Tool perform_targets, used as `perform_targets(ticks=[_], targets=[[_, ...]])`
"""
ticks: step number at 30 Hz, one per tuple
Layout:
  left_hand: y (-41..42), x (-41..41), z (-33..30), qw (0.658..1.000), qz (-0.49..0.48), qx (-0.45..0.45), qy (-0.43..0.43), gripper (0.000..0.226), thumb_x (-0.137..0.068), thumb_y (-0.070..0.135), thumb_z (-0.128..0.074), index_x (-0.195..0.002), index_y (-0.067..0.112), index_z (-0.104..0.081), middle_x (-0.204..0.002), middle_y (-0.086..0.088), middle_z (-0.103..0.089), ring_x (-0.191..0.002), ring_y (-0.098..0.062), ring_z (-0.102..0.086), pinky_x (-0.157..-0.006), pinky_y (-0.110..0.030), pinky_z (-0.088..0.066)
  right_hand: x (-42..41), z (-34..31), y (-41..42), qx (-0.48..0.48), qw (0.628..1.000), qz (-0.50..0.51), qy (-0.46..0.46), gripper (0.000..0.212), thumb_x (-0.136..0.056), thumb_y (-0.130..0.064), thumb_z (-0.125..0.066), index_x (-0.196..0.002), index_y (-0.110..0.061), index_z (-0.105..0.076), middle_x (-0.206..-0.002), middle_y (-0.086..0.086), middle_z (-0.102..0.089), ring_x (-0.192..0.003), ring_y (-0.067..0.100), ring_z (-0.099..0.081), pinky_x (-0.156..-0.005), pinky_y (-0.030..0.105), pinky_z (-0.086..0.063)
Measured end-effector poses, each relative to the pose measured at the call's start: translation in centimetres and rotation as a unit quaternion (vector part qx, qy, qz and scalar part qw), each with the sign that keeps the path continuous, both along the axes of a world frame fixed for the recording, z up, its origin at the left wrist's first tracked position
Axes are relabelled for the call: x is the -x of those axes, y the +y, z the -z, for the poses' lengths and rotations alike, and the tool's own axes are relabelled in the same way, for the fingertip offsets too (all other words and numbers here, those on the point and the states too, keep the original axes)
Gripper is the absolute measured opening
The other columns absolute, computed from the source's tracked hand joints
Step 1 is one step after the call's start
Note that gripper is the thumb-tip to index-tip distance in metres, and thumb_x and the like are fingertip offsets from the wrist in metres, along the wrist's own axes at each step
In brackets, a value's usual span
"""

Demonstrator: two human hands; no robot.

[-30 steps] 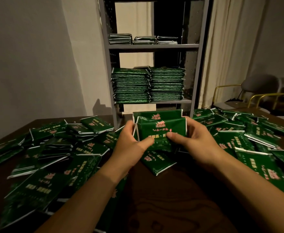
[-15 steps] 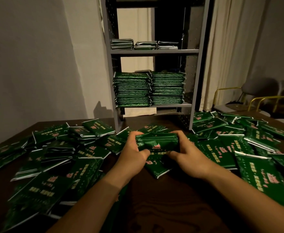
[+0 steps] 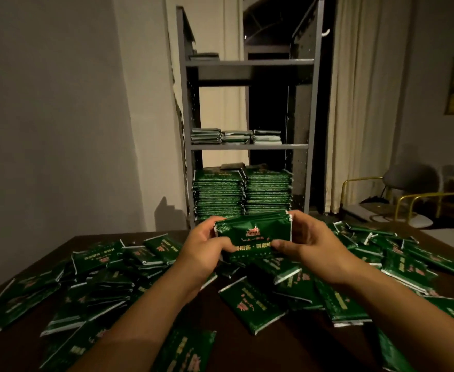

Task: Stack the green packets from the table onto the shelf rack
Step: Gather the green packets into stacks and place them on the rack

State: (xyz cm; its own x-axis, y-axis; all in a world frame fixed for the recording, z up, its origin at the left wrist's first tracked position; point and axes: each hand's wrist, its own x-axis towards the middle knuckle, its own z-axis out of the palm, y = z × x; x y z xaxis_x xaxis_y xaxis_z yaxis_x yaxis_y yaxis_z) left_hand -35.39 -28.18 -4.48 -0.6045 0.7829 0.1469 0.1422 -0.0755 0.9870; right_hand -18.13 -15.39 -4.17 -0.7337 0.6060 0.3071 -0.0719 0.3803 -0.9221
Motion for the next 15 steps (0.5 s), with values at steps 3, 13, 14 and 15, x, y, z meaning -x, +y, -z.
perform_targets(ticks=[3,13,14,15], targets=[[-0.4,0.2,-2.6,1.0,-0.005,-0.012,0.02,0.061,-0.087,-0.011,-0.057,-0.14,0.02,-0.053,-0.124,-0.01,-0.064,-0.113,-0.031,-0.063,-0.102,-0.051,-0.051,0.2,-2.5,-0.3,-0.008,1.0,0.005,0.009,0.032,-0.09,-0.003,-0.067,-0.118,-0.018,-0.061,-0.109,0.001,-0.074,-0.102,0.023,-0.071,-0.088,0.043,-0.059],[-1.3,0.4,-9.9,0.994,0.004,-0.055,0.093,0.022,-0.098,0.004,-0.048,-0.109,0.015,-0.064,-0.113,-0.011,-0.07,-0.11,-0.027,-0.065,-0.102,-0.05,-0.051,1.0,-9.7,-1.0,-0.031,0.999,0.008,0.023,0.035,-0.093,-0.001,-0.063,-0.121,-0.021,-0.059,-0.113,-0.002,-0.069,-0.101,0.009,-0.067,-0.071,0.019,-0.053],[-1.1,0.5,-10.4,0.993,0.003,-0.061,0.101,0.02,-0.099,0.006,-0.05,-0.108,0.016,-0.063,-0.112,-0.011,-0.07,-0.109,-0.028,-0.066,-0.1,-0.05,-0.053,1.1,-10.3,-0.9,-0.027,0.999,0.007,0.032,0.034,-0.093,0.0,-0.062,-0.121,-0.019,-0.06,-0.112,0.0,-0.07,-0.095,0.007,-0.068,-0.065,0.016,-0.053],[-1.0,0.6,-10.9,0.992,0.003,-0.063,0.108,0.018,-0.099,0.008,-0.051,-0.108,0.018,-0.063,-0.111,-0.01,-0.071,-0.107,-0.026,-0.067,-0.098,-0.048,-0.055,1.2,-10.7,-0.8,-0.019,0.999,0.008,0.04,0.033,-0.093,0.001,-0.061,-0.12,-0.018,-0.06,-0.11,0.001,-0.07,-0.088,0.005,-0.069,-0.06,0.014,-0.052]])
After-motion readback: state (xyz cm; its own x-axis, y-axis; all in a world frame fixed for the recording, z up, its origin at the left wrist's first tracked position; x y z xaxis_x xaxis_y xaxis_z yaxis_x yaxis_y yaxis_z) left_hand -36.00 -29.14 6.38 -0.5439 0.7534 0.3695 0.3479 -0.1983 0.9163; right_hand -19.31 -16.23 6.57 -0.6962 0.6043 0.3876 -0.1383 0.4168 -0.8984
